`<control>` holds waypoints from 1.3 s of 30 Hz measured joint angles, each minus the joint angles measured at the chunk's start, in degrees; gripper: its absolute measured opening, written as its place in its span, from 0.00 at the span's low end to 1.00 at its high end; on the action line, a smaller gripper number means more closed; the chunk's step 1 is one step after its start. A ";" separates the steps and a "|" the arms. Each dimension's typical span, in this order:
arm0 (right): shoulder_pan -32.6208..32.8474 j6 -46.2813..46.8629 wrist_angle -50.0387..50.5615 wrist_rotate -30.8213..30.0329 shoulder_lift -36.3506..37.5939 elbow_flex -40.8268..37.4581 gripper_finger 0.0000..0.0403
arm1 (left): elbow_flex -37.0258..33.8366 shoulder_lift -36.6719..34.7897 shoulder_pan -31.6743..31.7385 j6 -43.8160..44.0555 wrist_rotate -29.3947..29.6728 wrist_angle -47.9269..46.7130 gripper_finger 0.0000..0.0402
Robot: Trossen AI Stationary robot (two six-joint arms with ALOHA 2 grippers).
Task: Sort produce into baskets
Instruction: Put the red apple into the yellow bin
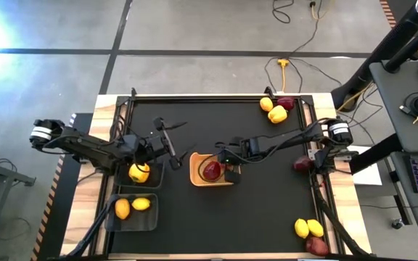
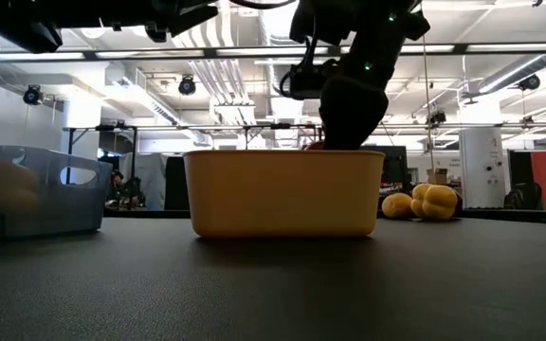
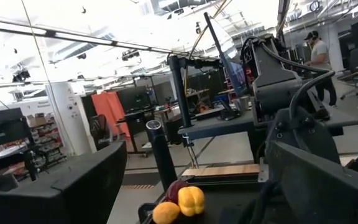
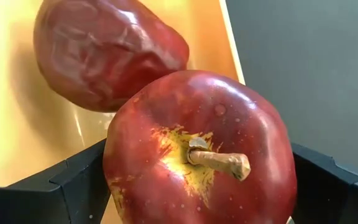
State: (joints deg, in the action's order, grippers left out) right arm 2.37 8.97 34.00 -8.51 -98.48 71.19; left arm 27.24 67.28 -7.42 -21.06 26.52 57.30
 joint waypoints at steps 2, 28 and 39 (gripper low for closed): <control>0.04 -0.31 -0.08 0.15 -0.05 0.09 0.92 | -0.02 0.07 -0.08 0.70 -0.40 -0.52 0.93; -0.46 -1.99 -3.75 -0.44 -1.18 -0.47 0.87 | -0.04 -0.13 -0.08 0.59 -5.08 -0.96 0.93; 0.09 -1.13 -3.90 -0.04 -1.09 1.81 0.93 | -0.04 -0.15 -0.08 0.59 -5.06 -1.31 0.93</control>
State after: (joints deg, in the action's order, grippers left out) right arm 2.46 7.84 30.10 -8.56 -99.57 73.00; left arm 27.20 67.13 -7.51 -20.47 21.45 55.99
